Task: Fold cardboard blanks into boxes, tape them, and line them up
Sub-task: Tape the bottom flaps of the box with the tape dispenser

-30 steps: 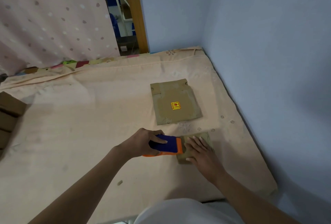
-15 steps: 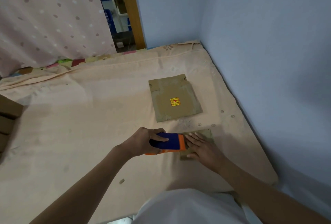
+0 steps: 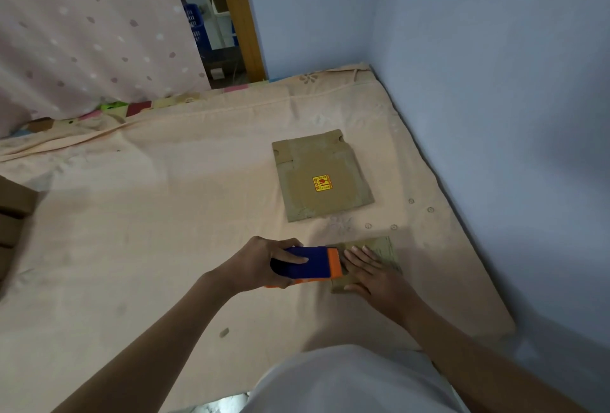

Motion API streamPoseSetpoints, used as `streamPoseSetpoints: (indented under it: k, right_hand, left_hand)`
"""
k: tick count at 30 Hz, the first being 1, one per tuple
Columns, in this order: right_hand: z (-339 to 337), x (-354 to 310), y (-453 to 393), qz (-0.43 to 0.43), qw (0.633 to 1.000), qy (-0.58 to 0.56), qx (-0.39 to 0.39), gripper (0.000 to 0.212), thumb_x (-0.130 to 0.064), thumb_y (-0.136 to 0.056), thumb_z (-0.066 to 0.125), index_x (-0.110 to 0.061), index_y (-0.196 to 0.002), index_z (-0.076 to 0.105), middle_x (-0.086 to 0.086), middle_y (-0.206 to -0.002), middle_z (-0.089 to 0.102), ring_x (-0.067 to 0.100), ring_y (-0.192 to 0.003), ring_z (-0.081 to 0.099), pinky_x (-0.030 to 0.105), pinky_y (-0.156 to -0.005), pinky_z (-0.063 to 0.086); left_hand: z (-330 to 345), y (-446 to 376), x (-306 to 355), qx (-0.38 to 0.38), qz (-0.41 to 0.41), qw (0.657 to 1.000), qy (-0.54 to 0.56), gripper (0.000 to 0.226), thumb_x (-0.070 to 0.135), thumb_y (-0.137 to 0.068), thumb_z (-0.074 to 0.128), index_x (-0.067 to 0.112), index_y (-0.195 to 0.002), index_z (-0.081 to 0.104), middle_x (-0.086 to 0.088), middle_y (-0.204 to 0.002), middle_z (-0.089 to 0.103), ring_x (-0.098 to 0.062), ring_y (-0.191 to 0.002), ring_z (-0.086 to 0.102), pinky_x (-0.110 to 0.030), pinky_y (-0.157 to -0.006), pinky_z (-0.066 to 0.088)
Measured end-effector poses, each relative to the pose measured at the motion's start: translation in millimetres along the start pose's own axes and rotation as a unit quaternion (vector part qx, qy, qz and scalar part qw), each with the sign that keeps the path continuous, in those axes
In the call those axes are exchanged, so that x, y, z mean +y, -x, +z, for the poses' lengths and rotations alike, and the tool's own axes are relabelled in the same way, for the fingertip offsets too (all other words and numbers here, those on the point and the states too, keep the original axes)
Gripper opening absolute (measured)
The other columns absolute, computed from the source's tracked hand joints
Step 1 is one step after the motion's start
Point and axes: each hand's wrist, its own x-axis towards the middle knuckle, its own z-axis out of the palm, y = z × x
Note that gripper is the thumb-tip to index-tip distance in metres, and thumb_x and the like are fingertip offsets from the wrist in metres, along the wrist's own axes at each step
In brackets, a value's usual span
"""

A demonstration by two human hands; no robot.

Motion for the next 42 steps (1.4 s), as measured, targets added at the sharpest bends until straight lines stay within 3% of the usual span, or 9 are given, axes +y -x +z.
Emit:
streamPoseSetpoints:
  k: [4,8,18,26,31,35,38,42]
  right_hand:
    - [2,1,-2,-0.005,1.000,-0.001,0.008,0.063,-0.052,-0.105,0.026,-0.008,-0.143,0.051,0.006,-0.146,0.053,0.018,-0.142,0.039,0.030,-0.124,0.008]
    - [4,3,-4,-0.014,1.000,0.006,0.019,0.061,-0.050,-0.102,0.033,-0.006,-0.137,0.058,0.008,-0.143,0.057,0.021,-0.137,0.048,0.031,-0.123,0.012]
    - [0,1,-4,-0.013,0.999,-0.010,0.037,0.067,-0.053,-0.106,0.023,-0.007,-0.131,0.064,0.006,-0.138,0.061,0.020,-0.132,0.053,0.026,-0.124,0.006]
    - [3,3,-4,-0.023,0.999,-0.006,0.041,0.067,-0.053,-0.106,0.021,-0.008,-0.132,0.064,0.005,-0.138,0.061,0.020,-0.133,0.053,0.028,-0.123,0.011]
    - [9,5,-2,-0.021,0.999,-0.004,0.035,0.065,-0.053,-0.106,0.024,-0.008,-0.136,0.060,0.006,-0.142,0.058,0.020,-0.137,0.049,0.030,-0.123,0.013]
    - [9,6,-2,-0.023,0.999,-0.005,0.034,0.065,-0.053,-0.106,0.023,-0.009,-0.136,0.060,0.005,-0.143,0.057,0.019,-0.137,0.048,0.028,-0.124,0.008]
    - [9,6,-2,-0.034,0.998,0.000,0.048,0.061,-0.050,-0.105,0.029,-0.008,-0.135,0.062,0.006,-0.141,0.059,0.021,-0.135,0.051,0.030,-0.124,0.014]
    - [7,4,-4,-0.034,0.998,-0.006,0.057,0.061,-0.050,-0.106,0.029,-0.008,-0.134,0.063,0.005,-0.140,0.060,0.021,-0.134,0.052,0.031,-0.123,0.017]
  left_hand:
    - [-7,4,-4,-0.004,0.013,1.000,-0.006,0.050,0.025,-0.083,0.080,0.027,-0.130,0.065,0.016,-0.136,0.056,0.003,-0.114,0.056,-0.010,-0.086,0.051]
    - [-15,15,-7,-0.002,-0.003,1.000,0.006,0.049,0.022,-0.082,0.081,0.028,-0.128,0.066,0.017,-0.136,0.057,0.005,-0.111,0.057,-0.017,-0.085,0.056]
    - [-24,36,-7,0.013,-0.024,0.999,0.021,0.048,0.020,-0.080,0.081,0.028,-0.126,0.068,0.018,-0.133,0.059,-0.003,-0.110,0.061,-0.022,-0.085,0.057]
    - [-25,38,-3,0.012,-0.022,1.000,0.015,0.047,0.017,-0.080,0.081,0.026,-0.125,0.068,0.019,-0.131,0.058,0.003,-0.107,0.060,-0.020,-0.083,0.057]
    - [-16,25,-3,-0.029,-0.003,0.998,-0.062,0.046,0.021,-0.084,0.076,0.026,-0.129,0.064,0.018,-0.128,0.056,0.000,-0.099,0.060,-0.014,-0.080,0.051]
    - [-6,6,6,-0.054,-0.016,0.991,-0.120,0.043,0.025,-0.091,0.067,0.024,-0.133,0.060,0.010,-0.128,0.052,-0.011,-0.101,0.057,-0.025,-0.083,0.053]
    - [-7,-8,10,-0.057,-0.060,0.985,-0.151,0.042,0.032,-0.094,0.061,0.021,-0.135,0.060,0.005,-0.128,0.052,-0.015,-0.103,0.055,-0.030,-0.087,0.052]
    - [-4,-6,-8,-0.095,-0.111,0.966,-0.212,0.035,0.031,-0.091,0.064,0.020,-0.124,0.064,-0.003,-0.113,0.058,-0.014,-0.092,0.047,-0.024,-0.075,0.039]
